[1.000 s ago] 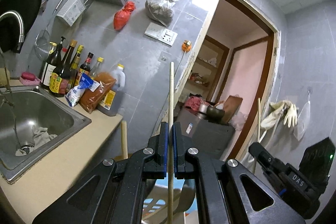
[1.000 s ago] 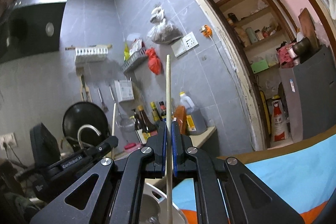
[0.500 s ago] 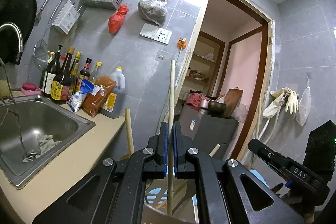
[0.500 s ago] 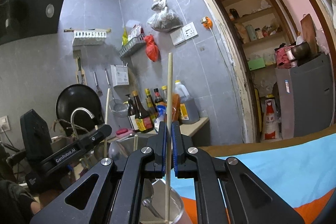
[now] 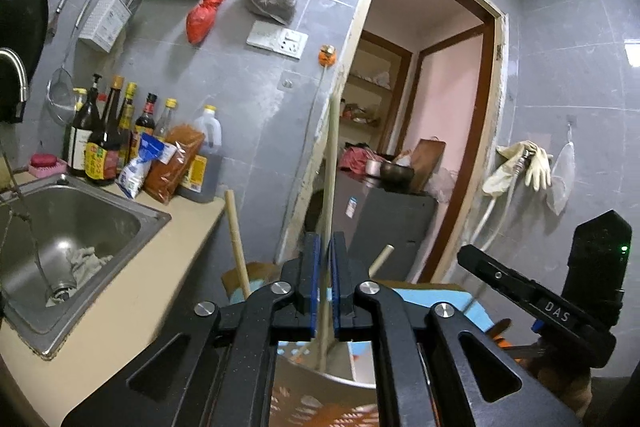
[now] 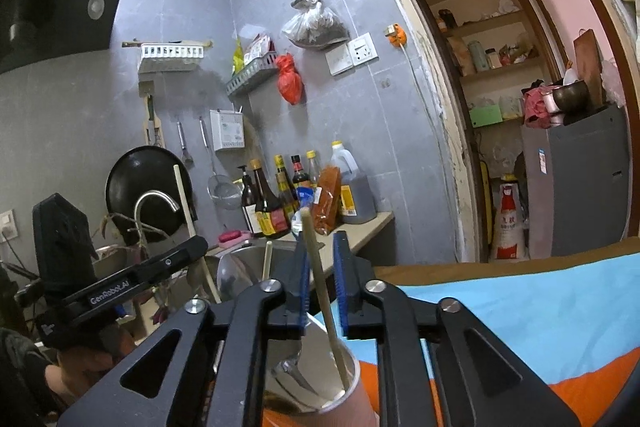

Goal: Organize utensils

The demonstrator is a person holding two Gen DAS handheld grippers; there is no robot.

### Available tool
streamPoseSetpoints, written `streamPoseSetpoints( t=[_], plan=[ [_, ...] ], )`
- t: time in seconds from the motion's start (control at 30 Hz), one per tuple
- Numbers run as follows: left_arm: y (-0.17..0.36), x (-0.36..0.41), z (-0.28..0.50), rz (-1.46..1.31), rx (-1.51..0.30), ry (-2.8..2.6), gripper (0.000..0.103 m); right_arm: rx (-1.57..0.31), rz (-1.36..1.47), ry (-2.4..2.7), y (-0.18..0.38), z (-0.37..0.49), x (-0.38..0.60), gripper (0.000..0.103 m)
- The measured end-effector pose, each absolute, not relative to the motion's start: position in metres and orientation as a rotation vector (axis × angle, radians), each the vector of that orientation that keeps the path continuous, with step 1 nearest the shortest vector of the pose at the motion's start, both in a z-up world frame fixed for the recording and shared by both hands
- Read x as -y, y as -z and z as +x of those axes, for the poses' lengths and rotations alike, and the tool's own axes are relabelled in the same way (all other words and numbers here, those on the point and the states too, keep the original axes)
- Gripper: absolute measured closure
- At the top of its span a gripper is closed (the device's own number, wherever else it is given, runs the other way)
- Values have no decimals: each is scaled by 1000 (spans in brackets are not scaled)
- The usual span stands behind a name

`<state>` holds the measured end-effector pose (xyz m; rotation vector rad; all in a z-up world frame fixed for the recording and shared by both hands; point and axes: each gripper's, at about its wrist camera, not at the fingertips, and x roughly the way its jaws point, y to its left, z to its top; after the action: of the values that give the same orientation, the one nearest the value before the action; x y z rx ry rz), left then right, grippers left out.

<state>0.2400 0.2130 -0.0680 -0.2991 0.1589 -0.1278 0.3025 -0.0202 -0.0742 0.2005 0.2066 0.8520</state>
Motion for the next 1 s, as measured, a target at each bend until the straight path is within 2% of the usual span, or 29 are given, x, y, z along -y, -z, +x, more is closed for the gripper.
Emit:
streamPoseSetpoints(
  t=[0.03, 0.07, 0.2, 0.23, 0.33, 0.4, 0.47, 0.53, 0.6, 0.67, 0.73, 1.0],
  plan=[
    [66, -212, 239, -298, -174, 132, 81, -213, 200, -852, 74, 301, 21, 76],
    [65, -211, 238, -301, -181, 139, 70, -220, 202, -855, 72, 301, 22, 76],
    [56, -206, 232, -303, -202, 149, 65, -246, 200, -840, 62, 292, 28, 73],
    [53, -205, 231, -307, -211, 149, 63, -248, 205, -836, 59, 291, 30, 69],
    [41, -203, 223, -326, -219, 138, 47, -246, 218, -812, 45, 281, 41, 49],
    [31, -200, 215, -327, -220, 125, 44, -244, 223, -785, 35, 272, 51, 46],
    [22, -196, 209, -324, -238, 122, 30, -256, 219, -755, 26, 265, 58, 29],
    [15, -192, 201, -326, -247, 104, 23, -261, 208, -718, 18, 255, 67, 25],
    [9, -187, 194, -327, -255, 88, 20, -276, 193, -678, 12, 244, 77, 21],
    [2, -179, 184, -317, -276, 55, 10, -293, 178, -639, 8, 234, 85, 10],
    [-3, -170, 178, -300, -303, 31, 6, -312, 159, -601, 5, 224, 95, 0],
    [-11, -122, 134, -209, -365, -33, 6, -391, 134, -450, 2, 169, 136, 0]
  ],
)
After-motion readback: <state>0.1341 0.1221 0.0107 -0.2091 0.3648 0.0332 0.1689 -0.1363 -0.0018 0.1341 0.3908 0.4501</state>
